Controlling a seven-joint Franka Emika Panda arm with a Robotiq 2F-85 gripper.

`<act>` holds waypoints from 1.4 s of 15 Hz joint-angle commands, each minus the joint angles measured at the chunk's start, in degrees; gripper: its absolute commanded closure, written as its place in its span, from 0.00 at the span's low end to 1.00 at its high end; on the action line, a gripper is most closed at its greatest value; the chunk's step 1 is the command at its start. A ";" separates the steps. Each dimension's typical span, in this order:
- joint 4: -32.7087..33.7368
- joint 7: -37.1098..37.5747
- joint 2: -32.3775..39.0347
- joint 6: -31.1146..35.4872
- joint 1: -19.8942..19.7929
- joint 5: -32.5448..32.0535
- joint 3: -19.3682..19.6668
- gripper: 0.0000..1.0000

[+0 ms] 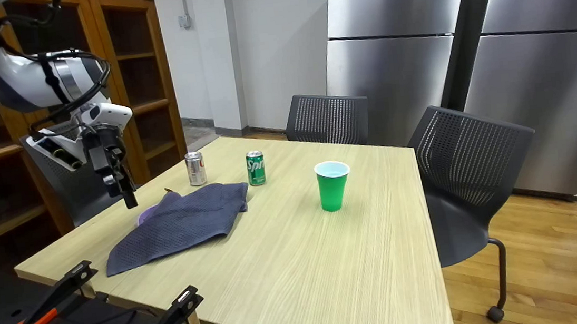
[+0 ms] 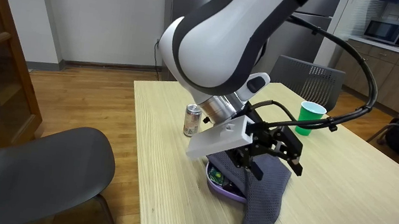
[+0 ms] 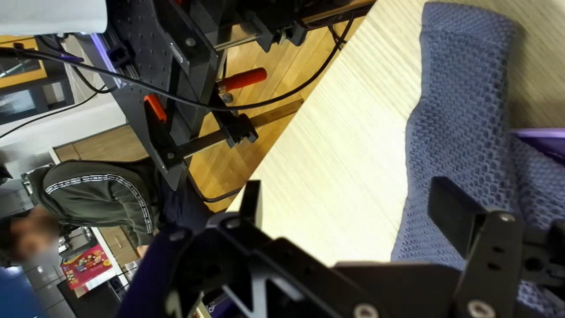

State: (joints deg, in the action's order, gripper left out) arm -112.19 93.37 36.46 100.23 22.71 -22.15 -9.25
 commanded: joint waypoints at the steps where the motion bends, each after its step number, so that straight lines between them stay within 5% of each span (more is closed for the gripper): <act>1: 2.01 -1.74 0.05 2.81 1.12 -0.78 1.02 0.00; 9: 5.50 -1.76 2.04 11.52 2.53 -2.58 2.65 0.00; 21: 18.85 -2.84 12.00 10.78 7.90 -8.36 5.88 0.00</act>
State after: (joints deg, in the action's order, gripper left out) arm -98.03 92.69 45.39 112.39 29.05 -29.56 -4.41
